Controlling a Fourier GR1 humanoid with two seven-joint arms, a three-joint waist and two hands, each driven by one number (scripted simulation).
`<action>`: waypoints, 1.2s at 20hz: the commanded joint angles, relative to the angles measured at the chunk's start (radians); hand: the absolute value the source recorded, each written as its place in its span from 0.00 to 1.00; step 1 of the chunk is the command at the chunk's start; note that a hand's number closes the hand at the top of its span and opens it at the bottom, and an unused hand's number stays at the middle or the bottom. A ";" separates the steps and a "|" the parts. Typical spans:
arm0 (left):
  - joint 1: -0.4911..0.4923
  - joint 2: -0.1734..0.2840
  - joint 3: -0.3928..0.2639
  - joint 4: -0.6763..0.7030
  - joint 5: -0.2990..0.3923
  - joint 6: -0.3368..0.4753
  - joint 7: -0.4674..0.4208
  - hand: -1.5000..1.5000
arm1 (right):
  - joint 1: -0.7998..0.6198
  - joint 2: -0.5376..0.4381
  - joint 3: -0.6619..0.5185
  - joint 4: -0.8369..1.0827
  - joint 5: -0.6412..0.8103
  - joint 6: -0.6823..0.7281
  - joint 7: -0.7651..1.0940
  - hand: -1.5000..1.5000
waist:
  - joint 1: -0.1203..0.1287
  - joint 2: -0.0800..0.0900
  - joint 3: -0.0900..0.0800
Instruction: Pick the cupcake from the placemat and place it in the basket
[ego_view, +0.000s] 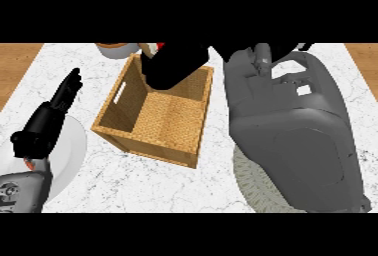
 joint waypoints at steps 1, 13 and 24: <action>-0.035 0.013 0.020 0.032 0.008 -0.008 0.004 0.50 | -0.059 0.019 0.066 0.106 -0.053 -0.041 0.072 1.00 | -0.001 0.000 0.000; -0.007 0.014 0.026 0.026 0.018 -0.026 -0.010 0.50 | -0.143 -0.011 0.164 0.353 -0.021 0.137 0.124 1.00 | -0.009 -0.001 0.000; -0.046 -0.004 0.009 0.006 -0.021 0.006 0.037 0.50 | -0.144 0.019 0.154 0.403 -0.129 0.181 0.086 0.00 | -0.007 -0.001 0.001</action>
